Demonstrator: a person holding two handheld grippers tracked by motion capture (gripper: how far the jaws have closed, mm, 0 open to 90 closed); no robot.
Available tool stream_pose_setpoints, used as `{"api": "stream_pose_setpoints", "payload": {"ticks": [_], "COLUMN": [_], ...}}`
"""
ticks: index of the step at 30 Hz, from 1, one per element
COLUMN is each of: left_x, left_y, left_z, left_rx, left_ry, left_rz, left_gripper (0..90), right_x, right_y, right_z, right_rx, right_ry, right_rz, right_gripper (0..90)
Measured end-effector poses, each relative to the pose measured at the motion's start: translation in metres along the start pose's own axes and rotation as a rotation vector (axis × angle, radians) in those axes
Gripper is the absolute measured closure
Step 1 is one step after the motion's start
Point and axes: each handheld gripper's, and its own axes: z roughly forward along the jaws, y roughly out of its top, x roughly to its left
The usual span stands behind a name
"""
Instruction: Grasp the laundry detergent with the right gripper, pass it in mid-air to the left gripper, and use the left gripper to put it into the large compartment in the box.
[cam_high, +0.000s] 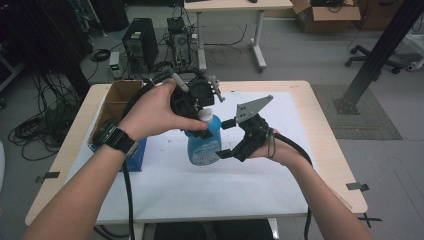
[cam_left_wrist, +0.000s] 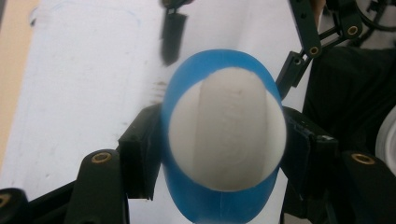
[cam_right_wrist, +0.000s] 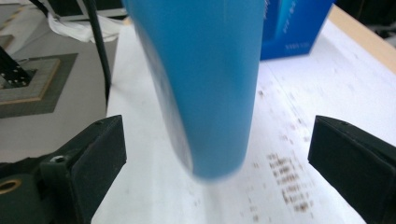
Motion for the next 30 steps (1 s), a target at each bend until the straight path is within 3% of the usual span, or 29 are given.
{"api": "stream_pose_setpoints", "payload": {"ticks": [2, 7, 8, 9, 11, 13, 14, 30], "left_x": [0.001, 0.010, 0.010, 0.014, 0.016, 0.023, 0.023, 0.066], "left_y": [0.000, -0.004, -0.004, -0.007, -0.009, -0.016, -0.016, -0.080], "left_z": [-0.003, -0.024, -0.024, -0.031, -0.035, -0.046, -0.046, -0.105], "left_rx": [-0.001, 0.005, 0.005, 0.008, 0.008, 0.006, 0.006, -0.001], "left_ry": [0.009, 0.056, 0.056, 0.068, 0.075, 0.099, 0.099, 0.275], "left_rz": [-0.014, -0.107, -0.107, -0.147, -0.165, -0.240, -0.240, -0.713], "left_gripper": [38.0, 38.1, 38.1, 38.1, 38.1, 38.1, 38.1, 38.1], "right_x": [-0.001, -0.006, -0.007, -0.008, -0.009, -0.011, -0.011, -0.021], "right_y": [-0.002, -0.017, -0.019, -0.021, -0.023, -0.029, -0.029, -0.049], "right_z": [-0.001, -0.007, -0.008, -0.009, -0.010, -0.013, -0.013, -0.032], "right_rx": [0.006, 0.049, 0.057, 0.065, 0.068, 0.087, 0.087, 0.139], "right_ry": [-0.006, -0.057, -0.064, -0.074, -0.078, -0.101, -0.101, -0.200], "right_rz": [0.007, 0.047, 0.054, 0.055, 0.057, 0.074, 0.074, 0.129], "right_gripper": [3.6, 4.0, 4.0, 4.2, 4.5, 4.9, 4.9, 5.9]}}
